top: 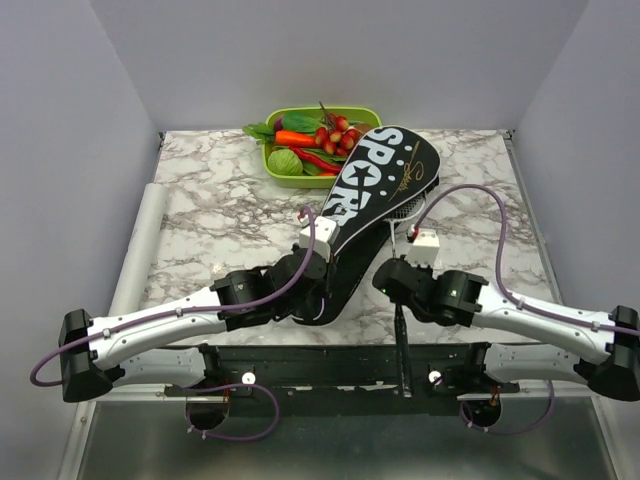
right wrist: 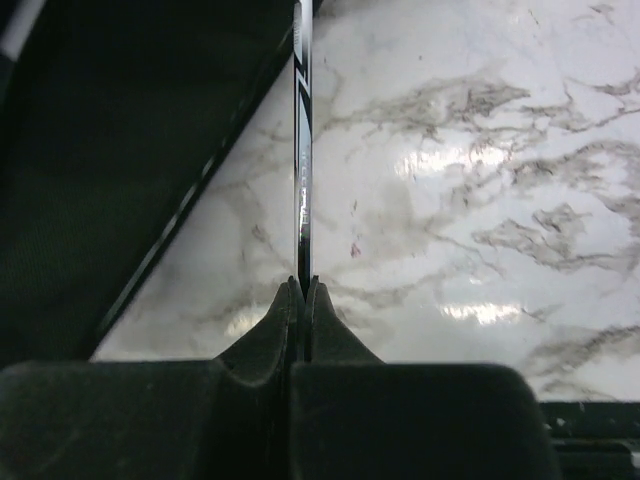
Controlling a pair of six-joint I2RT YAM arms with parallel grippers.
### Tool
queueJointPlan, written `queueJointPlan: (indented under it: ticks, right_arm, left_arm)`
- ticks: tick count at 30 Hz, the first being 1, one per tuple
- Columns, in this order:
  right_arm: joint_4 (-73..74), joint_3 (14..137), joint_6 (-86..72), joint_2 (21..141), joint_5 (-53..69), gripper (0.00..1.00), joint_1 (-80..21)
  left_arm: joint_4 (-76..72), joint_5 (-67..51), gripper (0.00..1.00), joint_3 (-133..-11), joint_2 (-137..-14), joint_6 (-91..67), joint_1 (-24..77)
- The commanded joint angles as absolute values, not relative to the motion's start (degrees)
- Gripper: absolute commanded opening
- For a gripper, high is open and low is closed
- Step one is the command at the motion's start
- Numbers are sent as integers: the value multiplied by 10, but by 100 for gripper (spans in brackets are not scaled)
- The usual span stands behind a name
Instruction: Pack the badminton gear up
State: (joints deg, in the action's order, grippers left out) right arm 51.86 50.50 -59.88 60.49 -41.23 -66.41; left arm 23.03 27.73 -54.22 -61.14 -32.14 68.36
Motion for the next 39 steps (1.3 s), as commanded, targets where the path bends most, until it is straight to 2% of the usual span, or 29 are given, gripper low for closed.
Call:
queueJointPlan:
  ticks: [1, 11, 18, 23, 29, 31, 32, 35, 39]
  right_arm:
    - [326, 491, -520, 649, -409, 1, -584]
    - [180, 538, -499, 790, -311, 1, -464]
    - [11, 546, -498, 885, -198, 1, -394]
    - [7, 597, -468, 947, -154, 1, -384]
    - [-24, 579, -464, 932, -122, 2, -383]
    - [-23, 572, -459, 923, -113, 12, -383]
    - [-22, 562, -459, 913, -105, 29, -383]
    - [-11, 541, -457, 885, -95, 50, -383]
    - [17, 489, -448, 835, -98, 56, -383]
  left_arm:
    - [185, 273, 0, -510, -602, -354, 686]
    - [101, 273, 0, -414, -614, -381, 685]
    - [22, 233, 0, -377, -656, -410, 685]
    - [-23, 213, 0, -352, -681, -431, 685]
    - [-71, 192, 0, -334, -719, -444, 685]
    - [-84, 185, 0, -333, -727, -444, 685]
    - [-87, 185, 0, -334, -731, -444, 685]
    - [-84, 188, 0, -337, -730, -441, 685]
    - [-73, 199, 0, -347, -726, -433, 685]
